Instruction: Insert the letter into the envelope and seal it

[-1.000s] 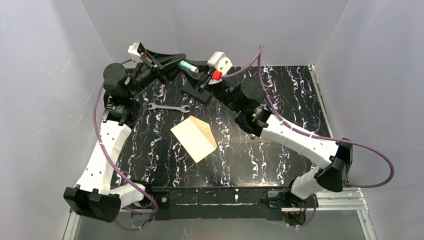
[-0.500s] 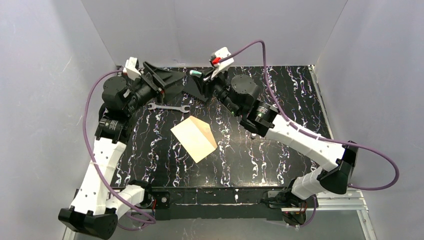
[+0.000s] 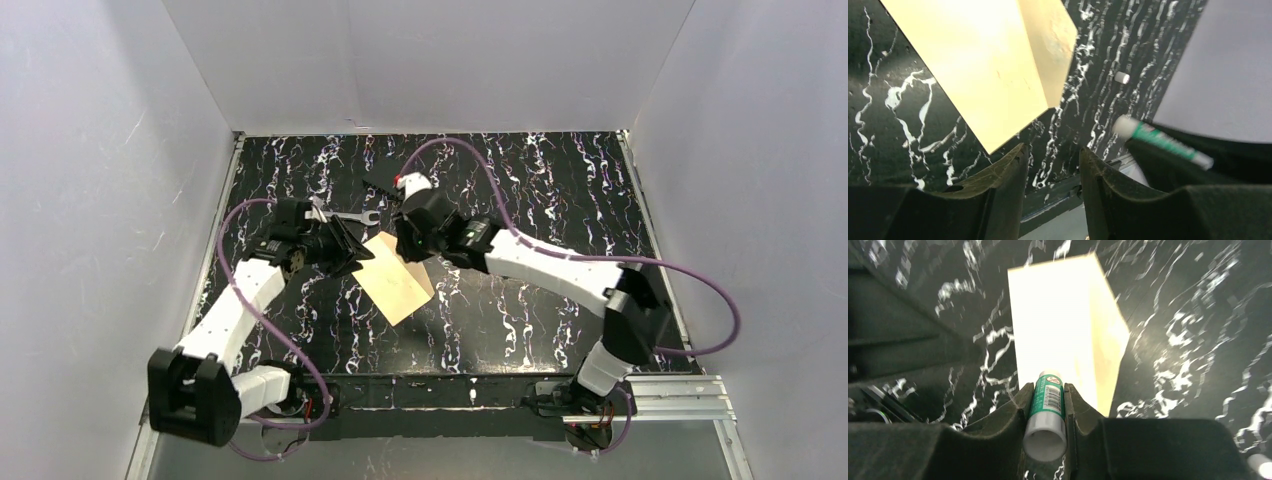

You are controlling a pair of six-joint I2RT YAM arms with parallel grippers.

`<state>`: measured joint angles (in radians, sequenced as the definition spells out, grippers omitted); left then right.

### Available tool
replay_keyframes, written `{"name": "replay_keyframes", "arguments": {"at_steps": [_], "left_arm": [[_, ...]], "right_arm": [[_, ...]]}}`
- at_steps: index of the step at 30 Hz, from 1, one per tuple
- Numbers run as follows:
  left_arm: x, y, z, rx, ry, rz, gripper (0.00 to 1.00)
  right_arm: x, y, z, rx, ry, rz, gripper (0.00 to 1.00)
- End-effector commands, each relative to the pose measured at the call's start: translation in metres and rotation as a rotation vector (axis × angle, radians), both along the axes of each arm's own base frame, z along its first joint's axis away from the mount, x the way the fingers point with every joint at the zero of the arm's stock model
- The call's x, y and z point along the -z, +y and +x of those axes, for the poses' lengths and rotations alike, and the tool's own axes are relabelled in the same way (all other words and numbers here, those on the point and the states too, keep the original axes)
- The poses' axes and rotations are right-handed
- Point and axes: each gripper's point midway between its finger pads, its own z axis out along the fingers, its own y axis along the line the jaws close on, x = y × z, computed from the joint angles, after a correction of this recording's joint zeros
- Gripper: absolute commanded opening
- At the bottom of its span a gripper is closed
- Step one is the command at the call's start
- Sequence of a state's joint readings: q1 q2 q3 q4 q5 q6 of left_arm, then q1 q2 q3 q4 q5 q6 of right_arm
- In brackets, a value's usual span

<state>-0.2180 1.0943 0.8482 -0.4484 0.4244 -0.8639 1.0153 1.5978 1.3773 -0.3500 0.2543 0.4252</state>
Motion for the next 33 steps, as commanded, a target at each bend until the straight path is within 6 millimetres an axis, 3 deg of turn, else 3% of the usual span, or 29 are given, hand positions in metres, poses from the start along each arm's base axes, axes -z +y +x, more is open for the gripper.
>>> {"name": "replay_keyframes", "arguments": {"at_steps": [1, 5, 8, 16, 19, 25, 33], "left_arm": [[0.024, 0.001, 0.022, 0.071, -0.03, 0.055, 0.41], [0.054, 0.001, 0.041, 0.128, 0.036, 0.093, 0.38], [0.063, 0.001, 0.052, 0.152, 0.055, 0.098, 0.35], [0.098, 0.005, 0.069, 0.095, 0.148, 0.085, 0.2], [0.116, 0.01, 0.066, 0.1, 0.192, 0.123, 0.14], [0.144, 0.018, 0.05, 0.118, 0.292, 0.177, 0.12], [0.159, 0.023, 0.038, 0.113, 0.373, 0.203, 0.1]], "right_arm": [[0.027, 0.021, -0.024, -0.053, 0.142, -0.009, 0.01], [0.057, 0.036, -0.024, -0.08, 0.176, 0.002, 0.01], [0.063, 0.045, -0.019, -0.106, 0.152, 0.01, 0.01], [0.106, 0.046, -0.011, -0.085, 0.187, -0.115, 0.01], [0.12, 0.042, -0.005, -0.055, 0.191, -0.168, 0.01], [0.137, 0.044, -0.001, -0.052, 0.2, -0.219, 0.01], [0.162, 0.041, 0.007, -0.037, 0.203, -0.308, 0.01]]}}
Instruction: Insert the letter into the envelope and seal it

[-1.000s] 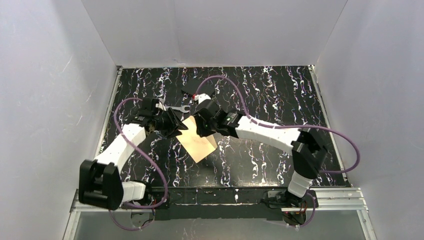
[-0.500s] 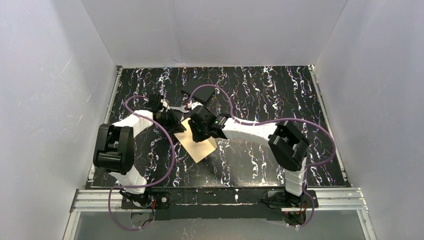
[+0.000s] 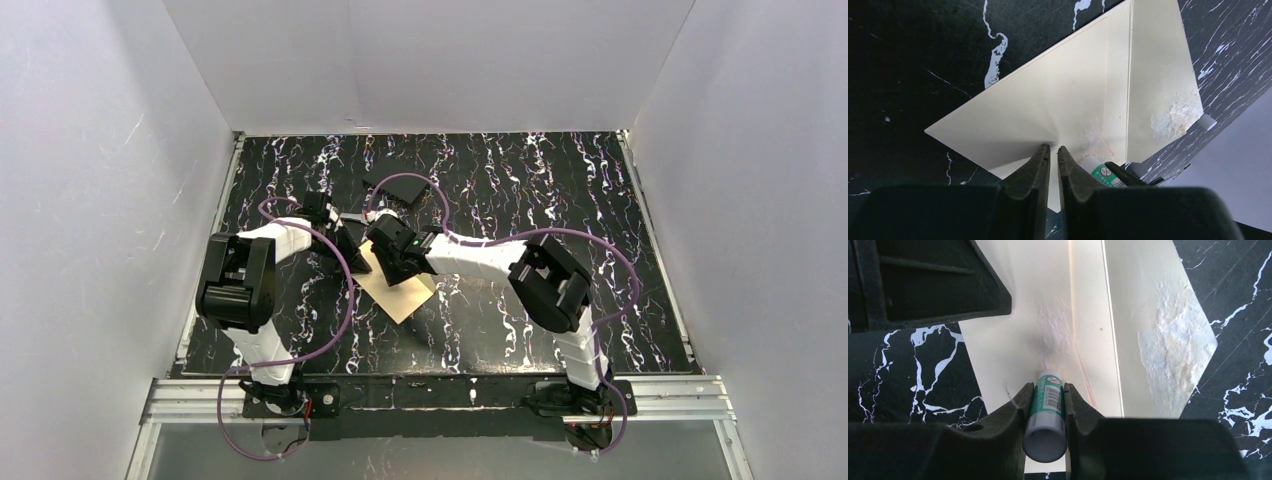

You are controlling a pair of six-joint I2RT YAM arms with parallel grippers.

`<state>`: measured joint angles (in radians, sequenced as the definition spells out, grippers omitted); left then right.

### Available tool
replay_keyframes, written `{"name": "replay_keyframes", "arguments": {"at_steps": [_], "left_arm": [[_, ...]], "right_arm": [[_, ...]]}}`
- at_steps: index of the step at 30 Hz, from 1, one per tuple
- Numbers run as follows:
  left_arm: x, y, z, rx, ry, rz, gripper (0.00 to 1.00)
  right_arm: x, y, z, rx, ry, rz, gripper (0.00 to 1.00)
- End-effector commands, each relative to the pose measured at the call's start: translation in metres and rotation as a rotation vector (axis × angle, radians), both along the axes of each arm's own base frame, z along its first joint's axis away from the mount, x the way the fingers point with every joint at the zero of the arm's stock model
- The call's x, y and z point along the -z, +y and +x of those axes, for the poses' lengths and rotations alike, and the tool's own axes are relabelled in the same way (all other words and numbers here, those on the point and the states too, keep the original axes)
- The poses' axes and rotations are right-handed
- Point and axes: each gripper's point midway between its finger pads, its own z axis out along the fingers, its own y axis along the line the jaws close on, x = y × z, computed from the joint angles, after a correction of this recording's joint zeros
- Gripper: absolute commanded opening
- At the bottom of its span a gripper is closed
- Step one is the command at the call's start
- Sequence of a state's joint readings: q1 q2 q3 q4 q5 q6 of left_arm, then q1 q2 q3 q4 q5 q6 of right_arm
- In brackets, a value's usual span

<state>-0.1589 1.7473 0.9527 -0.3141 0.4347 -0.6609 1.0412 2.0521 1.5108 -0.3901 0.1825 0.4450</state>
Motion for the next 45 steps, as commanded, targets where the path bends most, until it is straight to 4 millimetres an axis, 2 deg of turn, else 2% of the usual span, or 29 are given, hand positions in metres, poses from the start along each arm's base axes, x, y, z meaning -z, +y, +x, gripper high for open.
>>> {"name": "replay_keyframes", "arguments": {"at_steps": [1, 5, 6, 8, 12, 20, 24, 29, 32, 35, 39, 45], "left_arm": [[0.014, 0.011, -0.013, 0.013, 0.072, 0.063, 0.1], [0.017, 0.009, -0.014, 0.016, 0.081, 0.051, 0.04], [0.017, 0.008, -0.013, 0.019, 0.077, 0.044, 0.01], [0.019, 0.007, -0.012, 0.022, 0.081, 0.037, 0.0], [0.021, 0.007, -0.011, 0.027, 0.1, 0.027, 0.0], [0.025, 0.011, -0.007, 0.009, 0.109, 0.019, 0.0], [0.027, 0.013, -0.005, -0.021, 0.118, 0.018, 0.0], [0.027, 0.02, 0.008, -0.132, 0.102, -0.017, 0.0], [0.029, 0.022, 0.013, -0.168, 0.11, -0.014, 0.0], [0.032, 0.022, 0.015, -0.197, 0.109, -0.016, 0.0], [0.037, 0.021, 0.013, -0.207, 0.124, -0.027, 0.0], [0.04, 0.019, 0.008, -0.207, 0.144, -0.034, 0.0]], "right_arm": [[0.003, 0.001, 0.015, 0.018, -0.045, -0.049, 0.01], [0.016, -0.006, 0.025, 0.028, -0.106, -0.097, 0.01], [0.02, -0.006, 0.026, 0.027, -0.115, -0.088, 0.01], [0.024, -0.004, 0.028, 0.018, -0.144, -0.064, 0.01], [0.023, 0.011, 0.028, -0.025, -0.191, 0.043, 0.01], [0.036, 0.027, 0.032, -0.066, -0.192, 0.048, 0.01], [0.04, 0.007, 0.026, -0.057, -0.164, -0.03, 0.01], [0.042, -0.034, -0.009, -0.103, -0.071, -0.102, 0.01], [0.037, -0.046, -0.02, -0.119, -0.041, -0.114, 0.01], [0.035, -0.049, -0.028, -0.138, -0.007, -0.12, 0.01], [0.035, -0.042, -0.036, -0.178, 0.019, -0.085, 0.01], [0.046, -0.03, -0.005, -0.114, -0.073, -0.141, 0.01]]}}
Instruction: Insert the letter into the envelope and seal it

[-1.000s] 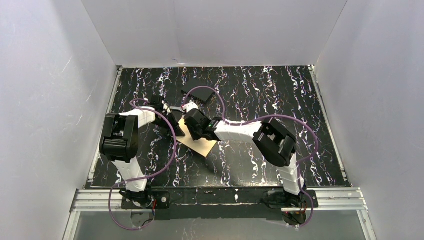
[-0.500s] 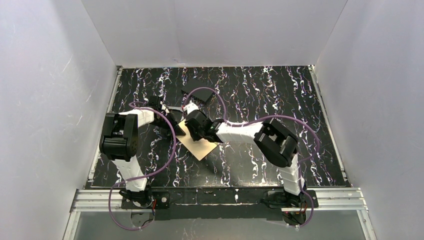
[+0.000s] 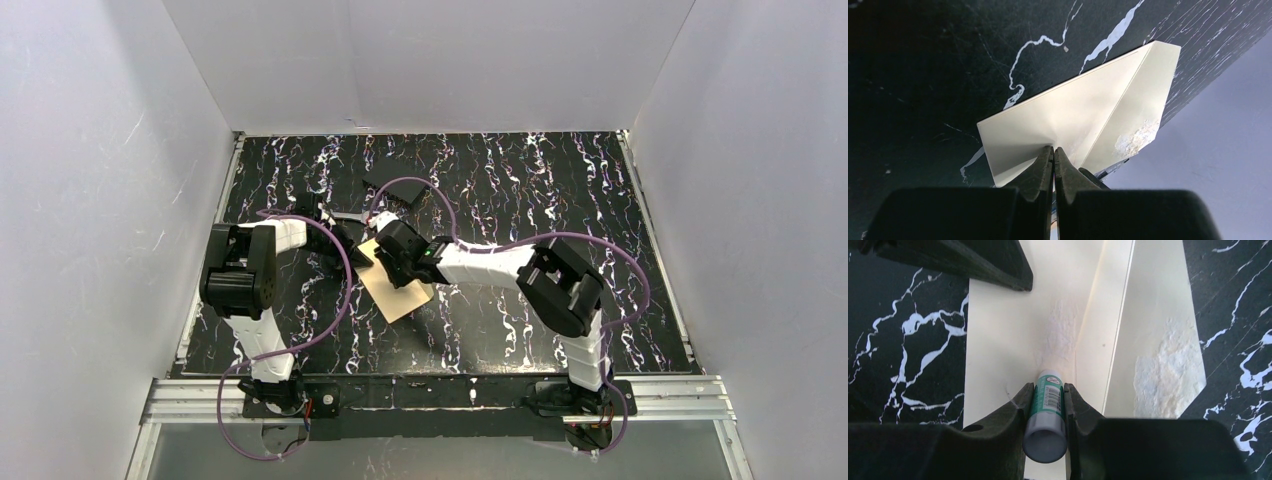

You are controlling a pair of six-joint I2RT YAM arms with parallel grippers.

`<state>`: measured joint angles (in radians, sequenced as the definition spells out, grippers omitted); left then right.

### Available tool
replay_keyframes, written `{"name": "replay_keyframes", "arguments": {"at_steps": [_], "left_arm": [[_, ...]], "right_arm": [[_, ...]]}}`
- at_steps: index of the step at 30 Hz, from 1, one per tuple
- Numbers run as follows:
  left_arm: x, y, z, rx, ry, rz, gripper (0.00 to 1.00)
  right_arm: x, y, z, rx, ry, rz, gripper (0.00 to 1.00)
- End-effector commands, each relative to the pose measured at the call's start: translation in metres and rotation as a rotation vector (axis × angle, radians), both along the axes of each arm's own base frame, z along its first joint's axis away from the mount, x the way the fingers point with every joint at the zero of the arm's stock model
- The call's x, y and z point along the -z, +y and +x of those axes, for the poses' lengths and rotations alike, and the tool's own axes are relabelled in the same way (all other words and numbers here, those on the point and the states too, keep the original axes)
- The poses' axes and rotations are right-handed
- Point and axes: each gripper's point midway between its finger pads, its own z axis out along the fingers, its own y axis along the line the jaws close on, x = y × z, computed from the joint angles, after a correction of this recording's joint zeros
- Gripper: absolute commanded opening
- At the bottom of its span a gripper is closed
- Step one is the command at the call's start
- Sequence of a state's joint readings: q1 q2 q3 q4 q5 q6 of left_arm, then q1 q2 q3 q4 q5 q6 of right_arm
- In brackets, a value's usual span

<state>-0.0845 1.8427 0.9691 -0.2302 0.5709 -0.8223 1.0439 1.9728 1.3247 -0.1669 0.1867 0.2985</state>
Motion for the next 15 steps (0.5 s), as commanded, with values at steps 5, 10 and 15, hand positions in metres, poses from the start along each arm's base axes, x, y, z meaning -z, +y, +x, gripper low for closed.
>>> {"name": "replay_keyframes", "arguments": {"at_steps": [5, 10, 15], "left_arm": [[0.035, 0.019, -0.015, -0.016, 0.075, 0.114, 0.0], [0.033, 0.017, -0.014, -0.008, 0.077, 0.102, 0.0], [0.032, 0.017, -0.01, -0.035, 0.076, 0.092, 0.0]], "right_arm": [[0.053, -0.011, 0.016, 0.106, -0.017, -0.159, 0.01], [0.053, -0.009, 0.023, 0.133, -0.034, -0.165, 0.01], [0.047, -0.017, -0.006, 0.052, 0.067, -0.143, 0.01]]}}
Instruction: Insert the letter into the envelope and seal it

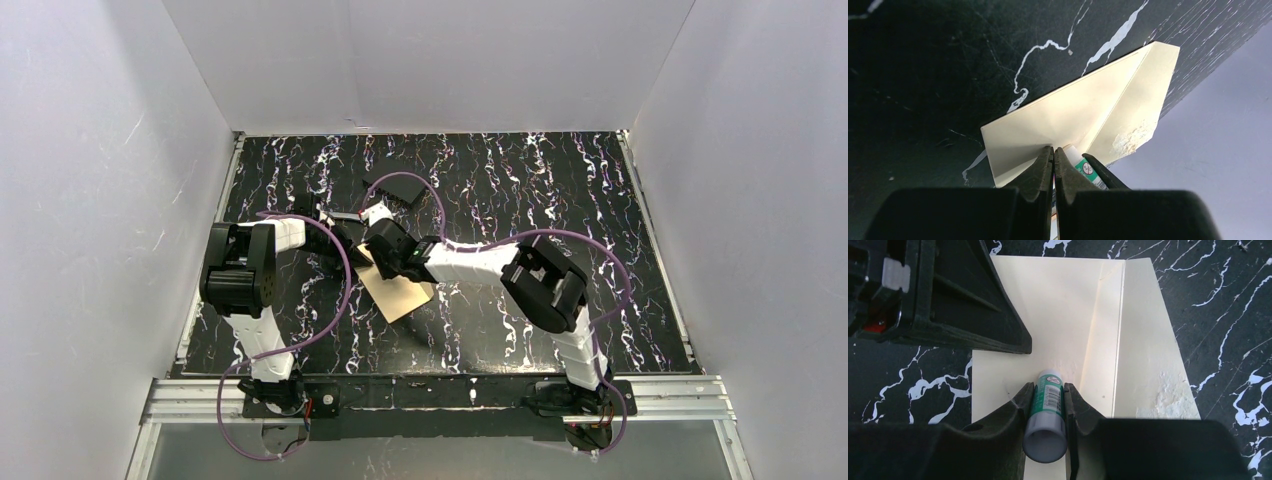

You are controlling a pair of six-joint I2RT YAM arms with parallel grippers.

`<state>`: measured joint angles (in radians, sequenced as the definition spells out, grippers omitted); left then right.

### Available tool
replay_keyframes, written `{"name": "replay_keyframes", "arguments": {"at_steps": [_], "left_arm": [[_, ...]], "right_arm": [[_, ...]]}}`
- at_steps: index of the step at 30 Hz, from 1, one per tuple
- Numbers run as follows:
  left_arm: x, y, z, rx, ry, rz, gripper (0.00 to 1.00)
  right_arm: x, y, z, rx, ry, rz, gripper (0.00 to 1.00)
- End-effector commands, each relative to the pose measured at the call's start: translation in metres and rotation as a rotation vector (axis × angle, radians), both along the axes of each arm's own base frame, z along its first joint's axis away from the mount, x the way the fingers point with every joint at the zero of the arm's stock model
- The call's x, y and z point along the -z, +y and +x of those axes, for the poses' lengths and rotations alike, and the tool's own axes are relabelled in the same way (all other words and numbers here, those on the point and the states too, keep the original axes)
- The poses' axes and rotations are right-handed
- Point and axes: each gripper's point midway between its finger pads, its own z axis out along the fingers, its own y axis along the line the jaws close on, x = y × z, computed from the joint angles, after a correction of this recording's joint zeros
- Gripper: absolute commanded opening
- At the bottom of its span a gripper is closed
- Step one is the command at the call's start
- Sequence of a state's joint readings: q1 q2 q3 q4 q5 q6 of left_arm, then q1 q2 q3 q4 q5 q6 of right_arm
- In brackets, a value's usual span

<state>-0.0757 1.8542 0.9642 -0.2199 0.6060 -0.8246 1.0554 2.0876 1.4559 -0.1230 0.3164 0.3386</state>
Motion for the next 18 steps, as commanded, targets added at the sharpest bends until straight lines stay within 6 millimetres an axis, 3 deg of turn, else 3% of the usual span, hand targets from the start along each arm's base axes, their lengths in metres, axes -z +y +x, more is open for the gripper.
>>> {"name": "replay_keyframes", "arguments": {"at_steps": [1, 5, 9, 13, 18], "left_arm": [[0.031, 0.018, -0.008, -0.052, 0.068, 0.116, 0.0], [0.032, 0.016, -0.002, -0.109, 0.071, 0.092, 0.0], [0.034, 0.018, 0.0, -0.134, 0.076, 0.108, 0.0], [0.036, 0.018, 0.0, -0.15, 0.081, 0.108, 0.0], [0.037, 0.018, -0.002, -0.142, 0.084, 0.108, 0.0]], "right_arm": [[0.048, -0.045, -0.05, -0.08, 0.201, -0.149, 0.01], [0.048, -0.059, -0.075, -0.15, 0.259, -0.161, 0.01], [0.042, -0.071, -0.079, -0.158, 0.263, -0.199, 0.01], [0.041, -0.067, -0.084, -0.189, 0.285, -0.185, 0.01], [0.049, -0.064, -0.067, -0.13, 0.233, -0.212, 0.01]]}}
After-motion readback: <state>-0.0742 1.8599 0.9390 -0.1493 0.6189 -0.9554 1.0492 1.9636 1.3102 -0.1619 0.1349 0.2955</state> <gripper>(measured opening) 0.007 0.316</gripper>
